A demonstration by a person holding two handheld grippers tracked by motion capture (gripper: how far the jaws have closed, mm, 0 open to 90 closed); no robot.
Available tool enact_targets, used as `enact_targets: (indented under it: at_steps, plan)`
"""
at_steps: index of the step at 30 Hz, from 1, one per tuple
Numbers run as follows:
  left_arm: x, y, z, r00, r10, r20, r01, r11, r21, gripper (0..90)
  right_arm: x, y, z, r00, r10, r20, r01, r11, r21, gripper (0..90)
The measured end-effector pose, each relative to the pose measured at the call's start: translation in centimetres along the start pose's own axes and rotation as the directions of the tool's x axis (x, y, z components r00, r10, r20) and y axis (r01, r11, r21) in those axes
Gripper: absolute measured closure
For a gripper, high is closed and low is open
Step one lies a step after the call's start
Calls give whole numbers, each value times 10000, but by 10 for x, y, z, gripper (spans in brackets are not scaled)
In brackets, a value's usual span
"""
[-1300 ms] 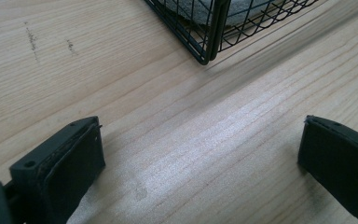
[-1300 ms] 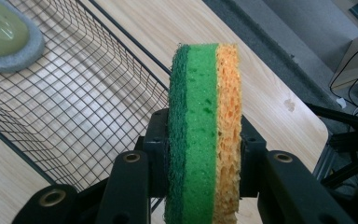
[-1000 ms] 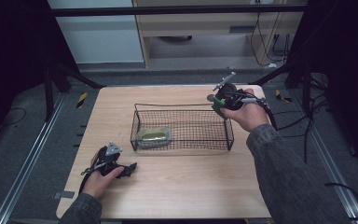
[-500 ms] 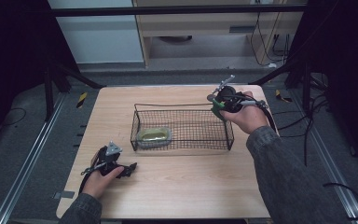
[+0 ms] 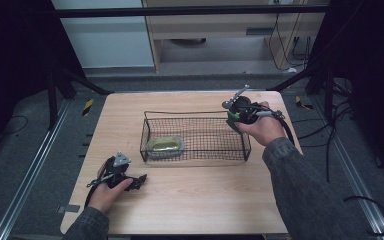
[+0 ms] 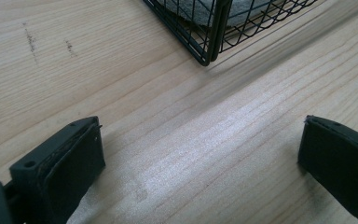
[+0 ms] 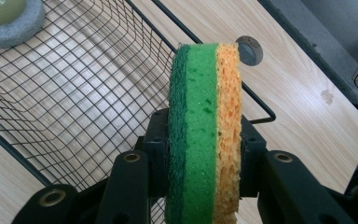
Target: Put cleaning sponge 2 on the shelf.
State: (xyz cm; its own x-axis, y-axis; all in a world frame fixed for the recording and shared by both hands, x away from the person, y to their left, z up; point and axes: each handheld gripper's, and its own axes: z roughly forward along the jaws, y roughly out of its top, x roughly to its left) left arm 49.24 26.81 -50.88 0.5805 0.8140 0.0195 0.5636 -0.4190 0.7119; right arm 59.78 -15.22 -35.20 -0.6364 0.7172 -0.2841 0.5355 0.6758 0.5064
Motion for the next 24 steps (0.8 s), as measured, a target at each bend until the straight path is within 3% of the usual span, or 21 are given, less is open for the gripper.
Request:
enact_targets:
  at_steps: [24]
  plan:
    - [0,0,0,10000,-17,18,17,10000,-7,0,6,-16,28,9991,307,-298,-291,9982,516,651]
